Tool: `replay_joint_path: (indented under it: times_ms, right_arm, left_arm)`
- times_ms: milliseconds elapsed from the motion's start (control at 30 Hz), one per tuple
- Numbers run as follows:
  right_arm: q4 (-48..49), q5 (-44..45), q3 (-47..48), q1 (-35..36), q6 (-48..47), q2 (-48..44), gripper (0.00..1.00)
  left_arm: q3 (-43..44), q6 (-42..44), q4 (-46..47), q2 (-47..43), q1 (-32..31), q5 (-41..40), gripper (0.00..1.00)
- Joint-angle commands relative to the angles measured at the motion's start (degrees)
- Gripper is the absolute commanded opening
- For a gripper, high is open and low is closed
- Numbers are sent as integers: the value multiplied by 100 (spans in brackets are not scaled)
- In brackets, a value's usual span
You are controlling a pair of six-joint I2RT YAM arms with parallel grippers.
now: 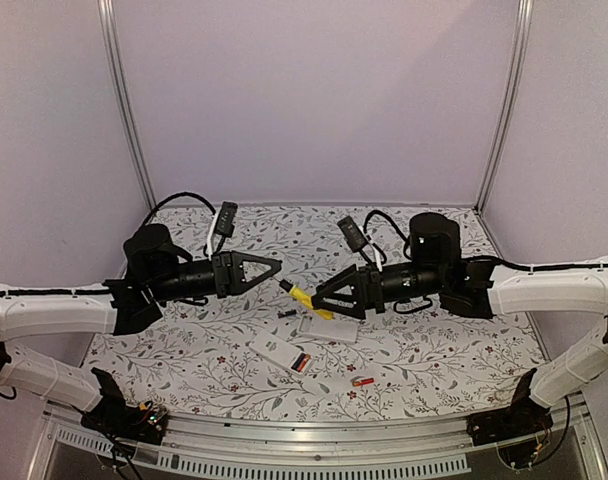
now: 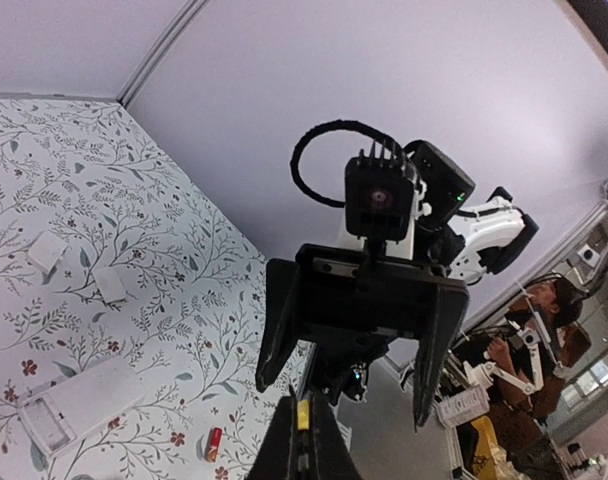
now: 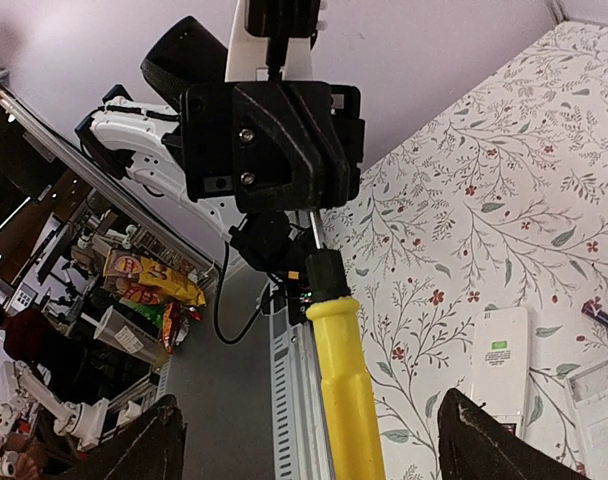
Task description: Unload the batteries from the remote control
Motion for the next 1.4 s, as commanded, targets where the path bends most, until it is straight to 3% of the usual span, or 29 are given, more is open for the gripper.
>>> replay_joint_path:
  times_ms: [0,167,300,433,733,1367]
  right_arm:
    - [1484,1084,-467,-22,817,-340,88]
    - [2650,1728,-803,52,1582,-277,89]
    - [3094,1577,-550,184,1654,91,88]
    - [3377,1338,-235,271,1641,463,81]
    - [3784,1200,-22,339,1720,851,58]
    - [3965,1106,-6,365,1934,1132,42]
  left_arm:
    - [-147,-266,698,-361,-30,-830,0]
    - [-428,-450,1321,-674,-32,-1197,0]
    - [-517,-542,1414,-724,-32,-1264,0]
    - [-556,-653,1619,-642,-32,-1159,0]
    - [-465,-670,1614,-501,-30,-1108,0]
    - [-421,-642,1625,-414,-35,-1099,0]
